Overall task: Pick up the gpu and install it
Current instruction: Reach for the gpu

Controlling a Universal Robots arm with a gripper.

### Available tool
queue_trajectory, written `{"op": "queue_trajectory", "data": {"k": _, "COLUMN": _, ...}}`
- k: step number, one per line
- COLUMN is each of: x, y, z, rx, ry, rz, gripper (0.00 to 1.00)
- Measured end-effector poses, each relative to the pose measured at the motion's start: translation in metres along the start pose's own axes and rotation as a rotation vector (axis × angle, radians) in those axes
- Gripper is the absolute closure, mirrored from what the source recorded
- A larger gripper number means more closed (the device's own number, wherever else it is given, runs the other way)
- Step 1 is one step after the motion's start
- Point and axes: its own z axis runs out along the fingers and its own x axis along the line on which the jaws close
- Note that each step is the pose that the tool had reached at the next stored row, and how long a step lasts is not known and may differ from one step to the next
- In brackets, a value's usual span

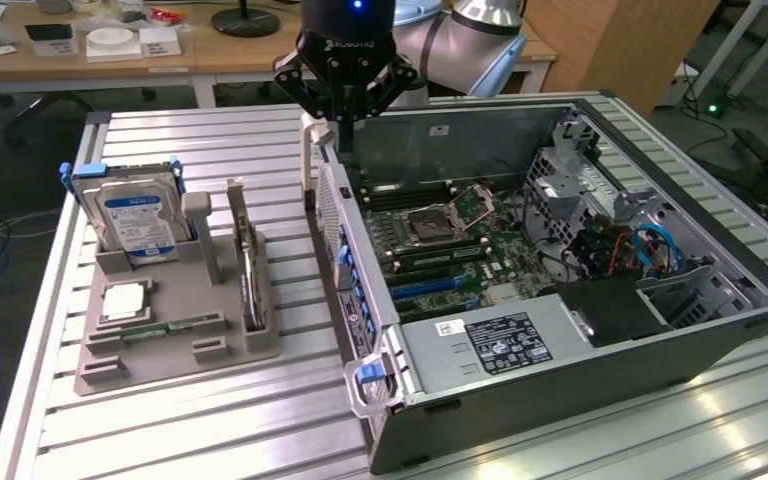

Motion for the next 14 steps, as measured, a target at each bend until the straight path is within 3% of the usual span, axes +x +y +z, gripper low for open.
{"op": "queue_trajectory", "data": {"k": 8, "x": 0.005, "y": -0.0004, "z": 0.0007, "rx": -0.0012, "ry": 0.001, "rz": 0.0, "gripper": 0.89}}
{"op": "queue_trajectory", "data": {"k": 14, "x": 0.014, "y": -0.0011, "z": 0.0015, "rx": -0.0012, "ry": 0.0033, "rz": 0.0, "gripper": 0.89}}
